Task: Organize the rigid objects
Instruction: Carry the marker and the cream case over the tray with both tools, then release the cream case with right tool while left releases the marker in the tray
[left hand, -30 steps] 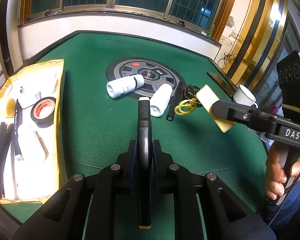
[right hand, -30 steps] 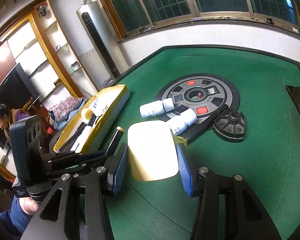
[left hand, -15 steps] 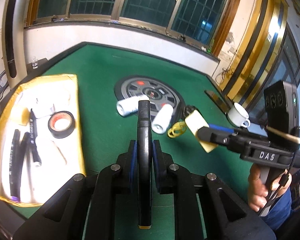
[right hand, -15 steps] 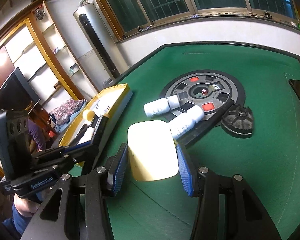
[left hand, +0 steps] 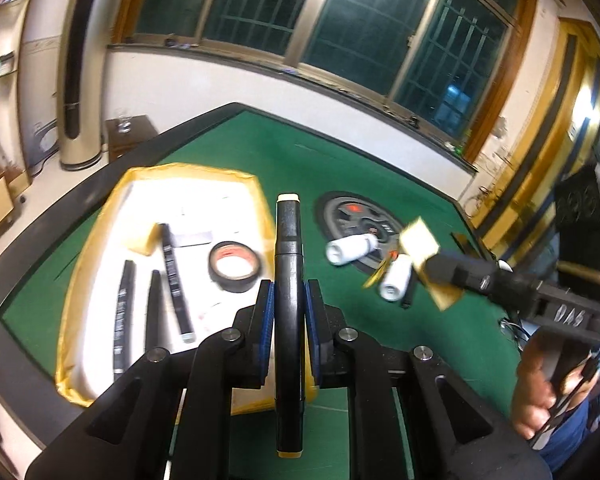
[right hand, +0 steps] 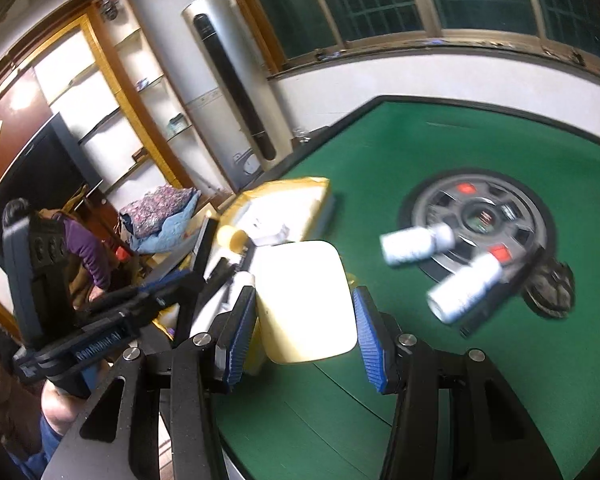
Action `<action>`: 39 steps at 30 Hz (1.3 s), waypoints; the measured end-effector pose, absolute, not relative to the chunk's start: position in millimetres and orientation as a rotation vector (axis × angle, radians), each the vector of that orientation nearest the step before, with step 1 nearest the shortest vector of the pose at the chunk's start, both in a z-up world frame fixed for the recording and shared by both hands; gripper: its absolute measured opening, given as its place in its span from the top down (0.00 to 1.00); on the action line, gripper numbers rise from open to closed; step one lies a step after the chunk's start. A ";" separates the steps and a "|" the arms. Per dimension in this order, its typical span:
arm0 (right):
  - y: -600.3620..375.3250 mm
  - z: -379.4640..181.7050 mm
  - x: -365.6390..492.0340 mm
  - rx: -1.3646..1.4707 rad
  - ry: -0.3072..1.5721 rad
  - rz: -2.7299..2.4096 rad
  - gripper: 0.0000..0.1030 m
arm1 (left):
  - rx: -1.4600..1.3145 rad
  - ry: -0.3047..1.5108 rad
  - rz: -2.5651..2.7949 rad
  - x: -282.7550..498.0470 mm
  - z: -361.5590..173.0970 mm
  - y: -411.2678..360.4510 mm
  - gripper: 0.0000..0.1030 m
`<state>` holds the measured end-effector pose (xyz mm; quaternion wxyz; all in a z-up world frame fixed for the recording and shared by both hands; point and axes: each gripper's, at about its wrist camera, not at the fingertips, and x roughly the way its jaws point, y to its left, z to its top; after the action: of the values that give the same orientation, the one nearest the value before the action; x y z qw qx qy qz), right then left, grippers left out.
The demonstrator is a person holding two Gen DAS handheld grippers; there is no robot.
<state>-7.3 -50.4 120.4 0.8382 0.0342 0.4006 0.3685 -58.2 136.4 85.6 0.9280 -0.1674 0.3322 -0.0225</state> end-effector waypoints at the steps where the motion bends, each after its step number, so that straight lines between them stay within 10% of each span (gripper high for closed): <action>1: -38.9 123.0 -5.5 0.060 0.842 0.788 0.57 | -0.353 0.686 -0.034 -58.6 81.2 142.1 0.88; 39: 189.5 45.2 119.3 -0.207 1.067 0.725 0.57 | -0.450 0.802 0.069 -18.0 10.9 205.9 0.88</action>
<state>119.3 189.5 45.2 0.7941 -0.0964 0.4965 0.3371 -18.0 205.9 10.9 0.8956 -0.2171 0.3868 0.0334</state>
